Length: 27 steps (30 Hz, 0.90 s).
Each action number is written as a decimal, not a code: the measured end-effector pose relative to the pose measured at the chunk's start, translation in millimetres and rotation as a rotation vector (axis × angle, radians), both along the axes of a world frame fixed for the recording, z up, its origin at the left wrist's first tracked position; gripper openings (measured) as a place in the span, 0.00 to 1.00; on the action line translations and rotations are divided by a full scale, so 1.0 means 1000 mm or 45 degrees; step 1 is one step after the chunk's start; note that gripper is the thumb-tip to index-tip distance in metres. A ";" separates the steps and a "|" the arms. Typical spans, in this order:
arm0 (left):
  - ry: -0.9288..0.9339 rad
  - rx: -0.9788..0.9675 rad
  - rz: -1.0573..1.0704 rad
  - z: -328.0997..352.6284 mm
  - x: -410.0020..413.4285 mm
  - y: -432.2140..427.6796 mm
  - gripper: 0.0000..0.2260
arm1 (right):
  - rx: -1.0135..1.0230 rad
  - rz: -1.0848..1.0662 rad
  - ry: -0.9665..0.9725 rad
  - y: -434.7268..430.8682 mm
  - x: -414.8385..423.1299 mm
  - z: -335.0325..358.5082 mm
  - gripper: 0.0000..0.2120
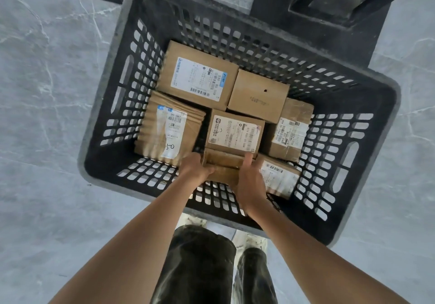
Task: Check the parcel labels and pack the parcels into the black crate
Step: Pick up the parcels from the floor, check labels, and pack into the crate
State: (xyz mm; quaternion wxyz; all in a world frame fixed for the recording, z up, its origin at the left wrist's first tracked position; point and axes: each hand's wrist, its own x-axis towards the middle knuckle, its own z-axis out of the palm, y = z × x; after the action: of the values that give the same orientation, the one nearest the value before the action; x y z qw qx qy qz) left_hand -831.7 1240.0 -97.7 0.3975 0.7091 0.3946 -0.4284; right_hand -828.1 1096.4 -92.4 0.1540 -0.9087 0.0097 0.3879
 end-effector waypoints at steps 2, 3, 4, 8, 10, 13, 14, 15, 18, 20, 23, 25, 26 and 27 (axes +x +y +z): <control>-0.027 0.012 -0.043 -0.003 0.001 -0.003 0.21 | 0.078 -0.093 0.215 -0.002 0.010 0.003 0.41; -0.030 0.019 -0.056 -0.004 0.000 -0.004 0.20 | 0.128 -0.091 0.308 -0.005 0.016 0.005 0.42; -0.030 0.034 -0.066 -0.005 0.000 -0.004 0.19 | 0.173 -0.038 0.355 -0.010 0.021 0.006 0.40; -0.090 0.103 -0.159 -0.004 0.000 -0.002 0.14 | 0.291 0.066 0.251 -0.024 0.025 0.007 0.22; -0.142 0.101 -0.175 -0.006 0.001 -0.002 0.14 | 0.284 -0.211 0.121 -0.021 0.026 -0.002 0.19; -0.111 0.126 -0.240 -0.004 0.005 -0.003 0.12 | 0.344 -0.602 0.226 -0.014 0.032 -0.011 0.20; -0.098 0.148 -0.276 -0.006 0.004 -0.003 0.13 | 0.315 -0.545 0.264 -0.014 0.032 -0.011 0.18; -0.108 0.174 -0.308 -0.010 0.002 -0.002 0.14 | 0.240 -0.402 0.277 -0.014 0.031 -0.010 0.15; -0.124 0.244 -0.364 -0.020 0.001 0.001 0.14 | 0.087 -0.048 0.182 -0.014 0.023 -0.009 0.10; -0.122 0.254 -0.417 -0.025 -0.001 0.001 0.12 | 0.011 0.052 0.166 -0.012 0.024 -0.006 0.12; -0.160 0.314 -0.457 -0.016 0.000 0.002 0.07 | -0.050 0.053 0.196 -0.013 0.023 0.000 0.22; -0.197 0.398 -0.568 -0.002 0.004 0.002 0.02 | -0.004 0.056 0.203 -0.015 0.019 0.016 0.27; -0.229 0.419 -0.602 0.009 0.006 0.003 0.01 | 0.056 0.029 0.210 -0.016 0.015 0.026 0.28; -0.275 0.438 -0.631 0.021 0.008 0.003 0.03 | 0.129 -0.014 0.200 -0.020 0.011 0.037 0.26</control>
State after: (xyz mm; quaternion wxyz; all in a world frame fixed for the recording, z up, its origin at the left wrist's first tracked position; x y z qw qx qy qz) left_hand -824.2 1242.9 -76.7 0.1950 0.8818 0.2320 -0.3614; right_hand -817.1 1076.5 -54.9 0.2005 -0.8665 0.0071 0.4570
